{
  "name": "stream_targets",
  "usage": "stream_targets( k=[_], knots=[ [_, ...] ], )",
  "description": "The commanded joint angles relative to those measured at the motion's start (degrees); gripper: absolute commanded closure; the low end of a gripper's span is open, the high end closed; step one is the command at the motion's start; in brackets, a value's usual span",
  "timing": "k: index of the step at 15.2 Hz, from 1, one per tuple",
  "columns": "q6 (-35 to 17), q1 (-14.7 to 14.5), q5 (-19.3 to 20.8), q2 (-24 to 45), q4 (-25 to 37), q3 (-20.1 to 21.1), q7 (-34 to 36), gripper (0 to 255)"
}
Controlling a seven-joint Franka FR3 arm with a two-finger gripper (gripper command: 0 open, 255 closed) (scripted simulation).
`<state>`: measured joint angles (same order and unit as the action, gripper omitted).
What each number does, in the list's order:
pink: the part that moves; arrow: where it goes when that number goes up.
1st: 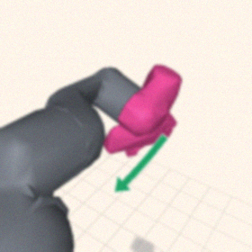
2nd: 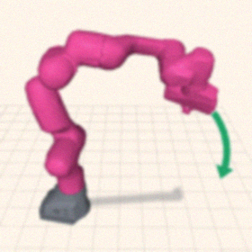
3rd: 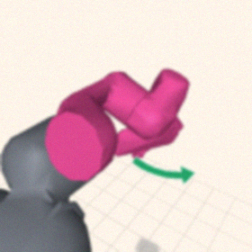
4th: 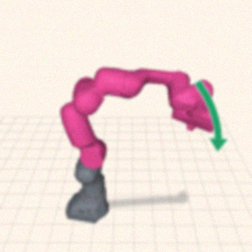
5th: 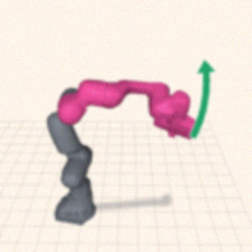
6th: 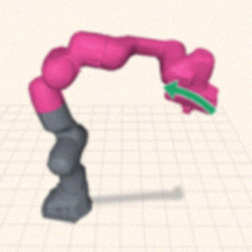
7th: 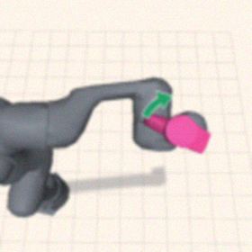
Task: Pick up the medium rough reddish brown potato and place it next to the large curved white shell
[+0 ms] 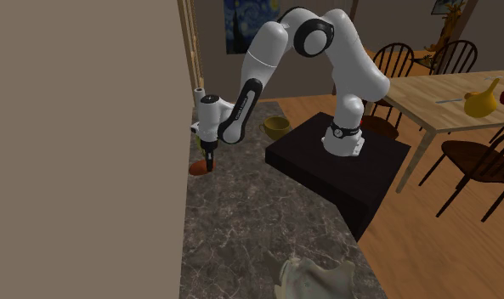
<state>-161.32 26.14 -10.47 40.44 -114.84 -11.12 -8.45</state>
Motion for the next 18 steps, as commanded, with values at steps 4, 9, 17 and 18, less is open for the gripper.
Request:
stream_targets(
  k=[4,9,17,18],
  knots=[
    [0.01,0.00,0.00,0.05,0.04,0.01,0.01,255],
    [2.32,-0.87,0.70,-3.51,-1.26,-1.07,0.39,255],
    [6.37,-2.28,2.13,-8.96,-2.70,-2.83,1.20,255],
    [6.90,-2.45,2.33,-9.62,-2.82,-3.04,1.32,255]
  ],
)
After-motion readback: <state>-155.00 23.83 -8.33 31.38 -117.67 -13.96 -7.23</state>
